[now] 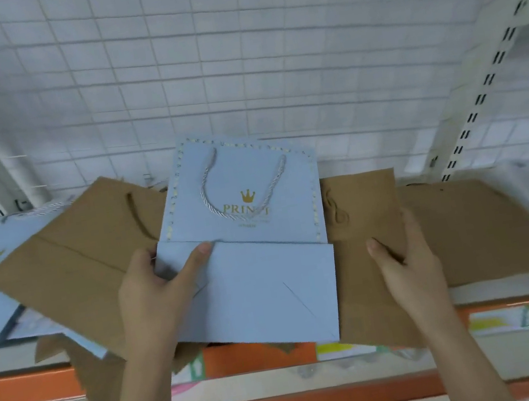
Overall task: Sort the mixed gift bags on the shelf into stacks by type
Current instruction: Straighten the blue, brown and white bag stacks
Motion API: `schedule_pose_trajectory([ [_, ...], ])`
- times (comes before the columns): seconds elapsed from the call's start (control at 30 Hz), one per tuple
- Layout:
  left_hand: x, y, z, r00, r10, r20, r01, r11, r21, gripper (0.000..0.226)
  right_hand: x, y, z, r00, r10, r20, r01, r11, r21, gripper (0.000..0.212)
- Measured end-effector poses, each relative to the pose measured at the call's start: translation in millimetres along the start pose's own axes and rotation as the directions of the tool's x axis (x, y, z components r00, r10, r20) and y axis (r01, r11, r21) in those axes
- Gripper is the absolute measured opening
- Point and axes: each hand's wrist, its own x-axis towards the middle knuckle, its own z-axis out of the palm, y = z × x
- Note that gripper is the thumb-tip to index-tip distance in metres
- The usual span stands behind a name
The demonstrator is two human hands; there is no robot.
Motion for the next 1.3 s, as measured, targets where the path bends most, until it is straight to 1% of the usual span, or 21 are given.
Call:
schedule_pose_trajectory([
  [0.07, -5, -1, 15, 0.998, -0.046, 0.039, 0.046, 0.999, -0.015, 0.037, 5, 12, -16, 1.000, 0.020, 0.008, -0.020, 0.999, 0.036, 0.056],
  [0.13, -7, 0, 28, 0.994, -0.082, 0.070, 0.086, 0.995, -0.058, 0.045, 12, 21, -30, 0.999, 0.047, -0.002, -0.047, 0.997, 0.055, 0.055],
  [0.2, -8, 6, 39, 0.995, -0.064, 0.075, 0.067, 0.997, -0.040, 0.050, 16, 28, -43, 0.998, 0.058, -0.025, -0.057, 0.997, 0.052, 0.054],
  [0.33, -1, 16, 61, 0.997, -0.027, 0.067, 0.028, 1.000, -0.015, 0.045, 28, 40, -62, 0.995, 0.065, -0.076, -0.062, 0.997, 0.040, 0.047],
  [0.43, -1, 18, 78, 0.995, 0.013, 0.094, -0.010, 1.000, -0.025, 0.056, 40, 54, -75, 0.989, 0.065, -0.129, -0.068, 0.997, -0.019, 0.041],
  [0.5, -4, 23, 90, 0.993, 0.033, 0.112, -0.029, 0.999, -0.033, 0.051, 47, 60, -84, 0.984, 0.073, -0.162, -0.084, 0.995, -0.061, 0.030],
  [0.53, -6, 25, 96, 0.991, 0.038, 0.127, -0.034, 0.999, -0.033, 0.046, 51, 63, -89, 0.982, 0.073, -0.175, -0.088, 0.993, -0.080, 0.023],
  [0.57, -8, 28, 102, 0.989, 0.042, 0.140, -0.038, 0.999, -0.028, 0.041, 56, 65, -94, 0.981, 0.072, -0.179, -0.091, 0.991, -0.098, 0.021],
  [0.63, -11, 33, 117, 0.988, 0.043, 0.147, -0.039, 0.999, -0.026, 0.033, 69, 68, -107, 0.981, 0.064, -0.183, -0.089, 0.987, -0.134, 0.028],
  [0.73, -19, 42, 142, 0.993, 0.038, 0.113, -0.037, 0.999, -0.014, 0.035, 93, 74, -133, 0.983, 0.009, -0.185, -0.041, 0.985, -0.168, 0.032],
  [0.83, -32, 49, 172, 0.998, 0.013, 0.058, -0.014, 1.000, 0.017, 0.038, 123, 84, -165, 0.992, -0.028, -0.123, 0.002, 0.979, -0.205, 0.033],
  [0.9, -44, 53, 190, 1.000, -0.006, 0.028, 0.006, 0.999, 0.033, 0.035, 142, 94, -185, 0.999, 0.003, -0.053, -0.014, 0.977, -0.214, 0.030],
  [1.0, -64, 61, 220, 0.999, -0.047, -0.022, 0.047, 0.998, 0.031, 0.031, 170, 114, -209, 0.994, 0.066, 0.091, -0.042, 0.968, -0.247, 0.028],
  [1.1, -85, 67, 237, 0.994, -0.087, -0.062, 0.091, 0.994, 0.057, 0.029, 187, 133, -218, 0.983, 0.057, 0.177, 0.000, 0.952, -0.307, 0.037],
  [1.2, -99, 70, 245, 0.986, -0.131, -0.101, 0.137, 0.989, 0.060, 0.029, 194, 148, -213, 0.976, 0.032, 0.214, 0.059, 0.911, -0.408, 0.055],
  [1.3, -105, 74, 250, 0.983, -0.138, -0.123, 0.149, 0.985, 0.084, 0.029, 194, 154, -206, 0.970, 0.017, 0.244, 0.111, 0.858, -0.501, 0.063],
])
